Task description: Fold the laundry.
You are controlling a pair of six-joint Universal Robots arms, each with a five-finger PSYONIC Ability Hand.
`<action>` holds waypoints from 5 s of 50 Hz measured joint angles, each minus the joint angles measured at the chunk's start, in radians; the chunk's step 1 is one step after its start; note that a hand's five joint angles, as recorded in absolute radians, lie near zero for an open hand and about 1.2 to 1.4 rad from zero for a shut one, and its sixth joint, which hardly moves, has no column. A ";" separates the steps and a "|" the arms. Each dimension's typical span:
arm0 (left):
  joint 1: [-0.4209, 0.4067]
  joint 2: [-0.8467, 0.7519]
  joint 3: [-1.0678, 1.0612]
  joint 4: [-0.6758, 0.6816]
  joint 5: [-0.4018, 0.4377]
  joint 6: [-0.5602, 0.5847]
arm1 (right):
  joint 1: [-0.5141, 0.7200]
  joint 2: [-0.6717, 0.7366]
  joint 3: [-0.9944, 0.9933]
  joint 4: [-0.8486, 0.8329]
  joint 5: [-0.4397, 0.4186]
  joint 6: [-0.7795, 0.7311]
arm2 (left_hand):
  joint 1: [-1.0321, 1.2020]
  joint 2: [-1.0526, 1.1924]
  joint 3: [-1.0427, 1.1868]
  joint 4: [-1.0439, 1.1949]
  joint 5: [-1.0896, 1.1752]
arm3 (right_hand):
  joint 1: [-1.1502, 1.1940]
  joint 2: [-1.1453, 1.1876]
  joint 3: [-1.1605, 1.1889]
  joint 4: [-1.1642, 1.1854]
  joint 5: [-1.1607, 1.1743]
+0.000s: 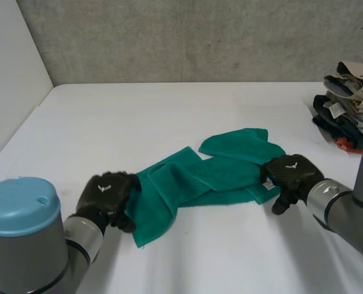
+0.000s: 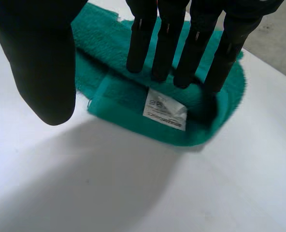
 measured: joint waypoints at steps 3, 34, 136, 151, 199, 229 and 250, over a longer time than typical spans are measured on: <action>-0.003 -0.040 0.005 -0.002 0.001 -0.003 | 0.003 0.042 -0.003 -0.051 -0.015 0.000 | -0.039 -0.035 -0.033 -0.050 -0.055 | -0.027 -0.031 -0.035 -0.033 -0.045; -0.013 -0.293 0.239 0.142 0.001 0.101 | 0.070 0.273 -0.197 -0.184 -0.003 -0.042 | -0.093 -0.112 -0.109 -0.133 -0.139 | -0.032 -0.033 -0.036 -0.024 -0.054; 0.150 -0.316 0.848 0.209 0.104 0.285 | 0.035 0.100 -0.722 -0.078 0.151 -0.117 | 0.646 0.677 0.673 0.672 0.661 | 0.508 0.549 0.564 0.572 0.564; 0.146 -0.202 0.838 0.366 0.105 0.315 | 0.119 0.010 -0.663 -0.305 0.155 -0.083 | 0.642 0.674 0.670 0.670 0.658 | 0.510 0.549 0.564 0.572 0.566; -0.080 -0.387 0.644 0.058 0.109 -0.630 | 0.358 -0.372 -0.483 -0.060 0.151 0.072 | 0.657 0.673 0.669 0.668 0.627 | 0.510 0.554 0.567 0.575 0.567; 0.180 -0.213 0.420 -0.088 0.202 0.346 | 0.091 0.017 -0.296 0.153 0.087 -0.224 | 0.657 0.674 0.671 0.672 0.627 | 0.510 0.554 0.567 0.575 0.567; 0.184 -0.198 0.828 0.663 0.051 0.324 | 0.129 0.029 -0.570 -0.769 0.178 -0.136 | 0.657 0.676 0.672 0.672 0.627 | 0.510 0.555 0.568 0.576 0.566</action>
